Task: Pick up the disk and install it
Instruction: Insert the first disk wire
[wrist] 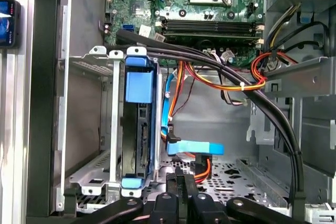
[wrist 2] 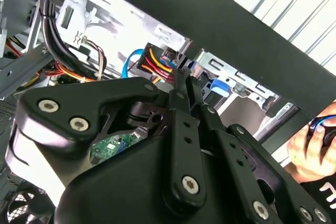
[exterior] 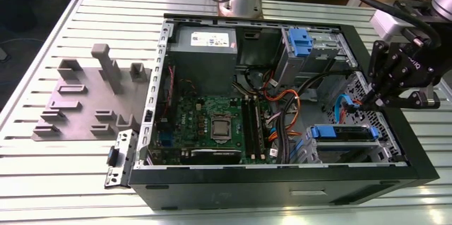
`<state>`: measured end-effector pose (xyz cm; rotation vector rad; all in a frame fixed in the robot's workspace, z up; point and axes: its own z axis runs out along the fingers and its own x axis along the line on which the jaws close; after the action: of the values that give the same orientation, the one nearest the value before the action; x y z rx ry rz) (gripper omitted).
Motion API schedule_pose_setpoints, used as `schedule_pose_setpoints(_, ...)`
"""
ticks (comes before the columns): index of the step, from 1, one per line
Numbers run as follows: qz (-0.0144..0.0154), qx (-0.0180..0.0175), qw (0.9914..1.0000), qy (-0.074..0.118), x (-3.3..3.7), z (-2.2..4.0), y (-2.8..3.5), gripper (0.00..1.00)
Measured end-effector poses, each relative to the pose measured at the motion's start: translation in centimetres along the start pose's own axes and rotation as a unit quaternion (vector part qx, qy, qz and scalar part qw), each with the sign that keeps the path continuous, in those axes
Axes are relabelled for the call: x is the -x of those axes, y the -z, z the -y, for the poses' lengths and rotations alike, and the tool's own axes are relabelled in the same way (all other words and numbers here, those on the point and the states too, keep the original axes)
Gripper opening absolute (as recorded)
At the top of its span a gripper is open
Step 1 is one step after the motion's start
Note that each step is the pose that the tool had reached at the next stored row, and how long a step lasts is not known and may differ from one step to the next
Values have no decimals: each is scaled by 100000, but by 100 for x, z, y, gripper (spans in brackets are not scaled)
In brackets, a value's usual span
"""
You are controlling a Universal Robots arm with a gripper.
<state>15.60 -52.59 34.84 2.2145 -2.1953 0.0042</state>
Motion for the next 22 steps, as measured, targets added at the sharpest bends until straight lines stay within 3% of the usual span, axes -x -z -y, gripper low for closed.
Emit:
schedule_pose_setpoints(16,0,-155,100000,-10,0,-28,-2,16)
schedule_pose_setpoints(17,-13,-326,99999,-16,1,-35,-1,16)
schedule_pose_setpoints(20,-16,-1830,99983,-32,1,-81,-3,16)
schedule_pose_setpoints(22,-23,-2524,99968,-49,1,-104,-3,16)
